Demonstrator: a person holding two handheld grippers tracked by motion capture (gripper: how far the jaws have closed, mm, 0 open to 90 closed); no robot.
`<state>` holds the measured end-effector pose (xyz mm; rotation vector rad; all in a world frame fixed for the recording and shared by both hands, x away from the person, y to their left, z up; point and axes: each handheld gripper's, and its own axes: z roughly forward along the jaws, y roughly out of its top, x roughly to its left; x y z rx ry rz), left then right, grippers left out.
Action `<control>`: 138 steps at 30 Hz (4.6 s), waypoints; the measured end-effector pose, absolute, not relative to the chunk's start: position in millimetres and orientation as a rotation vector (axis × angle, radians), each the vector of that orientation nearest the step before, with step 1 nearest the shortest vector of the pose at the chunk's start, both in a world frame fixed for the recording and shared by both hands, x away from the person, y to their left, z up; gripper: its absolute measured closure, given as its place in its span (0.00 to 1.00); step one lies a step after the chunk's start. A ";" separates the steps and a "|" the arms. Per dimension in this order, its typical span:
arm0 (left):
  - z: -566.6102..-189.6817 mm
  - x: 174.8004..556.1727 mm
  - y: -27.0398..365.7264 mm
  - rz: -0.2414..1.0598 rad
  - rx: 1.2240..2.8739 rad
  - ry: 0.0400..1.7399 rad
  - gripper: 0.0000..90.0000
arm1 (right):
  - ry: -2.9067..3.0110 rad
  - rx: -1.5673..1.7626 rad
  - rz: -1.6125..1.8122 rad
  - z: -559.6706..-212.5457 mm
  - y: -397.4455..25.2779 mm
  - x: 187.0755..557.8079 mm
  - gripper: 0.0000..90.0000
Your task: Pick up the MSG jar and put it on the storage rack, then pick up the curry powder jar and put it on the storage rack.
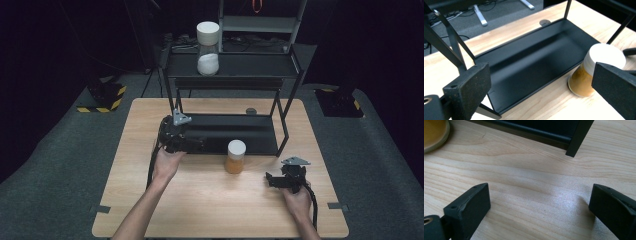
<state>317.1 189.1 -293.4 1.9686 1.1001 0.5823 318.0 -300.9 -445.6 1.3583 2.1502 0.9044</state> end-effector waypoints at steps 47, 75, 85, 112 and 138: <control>-383.7 320.1 185.2 0.539 2.036 1.186 0.03 | 2.150 1.359 0.905 -445.6 -300.9 318.0 0.03; -448.4 317.0 177.8 0.530 2.005 1.324 0.06 | 2.150 1.358 0.905 -445.6 -300.9 318.0 0.03; -451.0 312.4 174.8 0.559 2.008 1.318 0.06 | 2.147 1.364 0.904 -445.5 -300.2 317.9 0.03; -451.0 312.5 174.0 0.561 2.009 1.319 0.05 | 2.341 1.116 1.167 -427.1 -255.4 333.3 0.06; -450.6 313.7 173.1 0.556 2.013 1.320 0.03 | 2.271 1.089 1.271 -426.3 -219.1 351.8 0.17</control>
